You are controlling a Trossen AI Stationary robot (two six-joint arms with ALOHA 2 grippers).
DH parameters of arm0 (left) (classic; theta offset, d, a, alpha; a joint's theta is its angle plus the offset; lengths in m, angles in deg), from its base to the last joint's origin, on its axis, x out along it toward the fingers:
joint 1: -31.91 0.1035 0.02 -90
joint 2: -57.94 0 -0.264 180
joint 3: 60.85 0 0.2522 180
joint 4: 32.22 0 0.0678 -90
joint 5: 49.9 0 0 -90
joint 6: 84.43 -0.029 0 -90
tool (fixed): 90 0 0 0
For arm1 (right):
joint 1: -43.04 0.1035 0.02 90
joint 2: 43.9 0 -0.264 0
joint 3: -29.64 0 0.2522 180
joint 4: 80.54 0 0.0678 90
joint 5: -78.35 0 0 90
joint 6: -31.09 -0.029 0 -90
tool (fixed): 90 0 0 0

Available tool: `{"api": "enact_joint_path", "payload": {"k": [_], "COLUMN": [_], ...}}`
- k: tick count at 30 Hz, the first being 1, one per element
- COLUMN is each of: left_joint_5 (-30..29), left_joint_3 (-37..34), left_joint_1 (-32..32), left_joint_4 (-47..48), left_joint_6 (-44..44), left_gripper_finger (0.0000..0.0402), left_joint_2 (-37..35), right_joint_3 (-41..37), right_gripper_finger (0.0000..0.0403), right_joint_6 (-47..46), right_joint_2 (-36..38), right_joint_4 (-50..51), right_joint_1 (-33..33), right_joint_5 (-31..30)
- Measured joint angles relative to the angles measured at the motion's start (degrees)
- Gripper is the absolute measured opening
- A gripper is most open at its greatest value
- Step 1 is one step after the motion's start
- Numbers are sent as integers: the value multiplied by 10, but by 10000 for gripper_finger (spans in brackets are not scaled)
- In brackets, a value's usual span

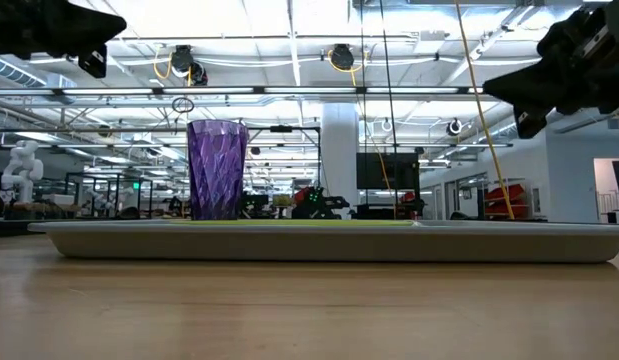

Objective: Pick and place plate/cup/fork/spoon on tray
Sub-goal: Adjust the orange spoon and gray serving tray

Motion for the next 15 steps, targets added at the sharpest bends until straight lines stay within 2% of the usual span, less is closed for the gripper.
{"api": "enact_joint_path", "payload": {"k": [9,15], "left_joint_5": [-3,-3], "left_joint_3": [0,0], "left_joint_1": [0,0], "left_joint_4": [-24,-24], "left_joint_6": [4,-26], "left_gripper_finger": [6,28], "left_joint_2": [0,0], "right_joint_3": [0,0], "right_gripper_finger": [0,0], "right_joint_6": [-30,5], "right_joint_2": [-59,-109], "right_joint_4": [3,-84], "right_joint_1": [0,2], "right_joint_5": [-7,-7]}}
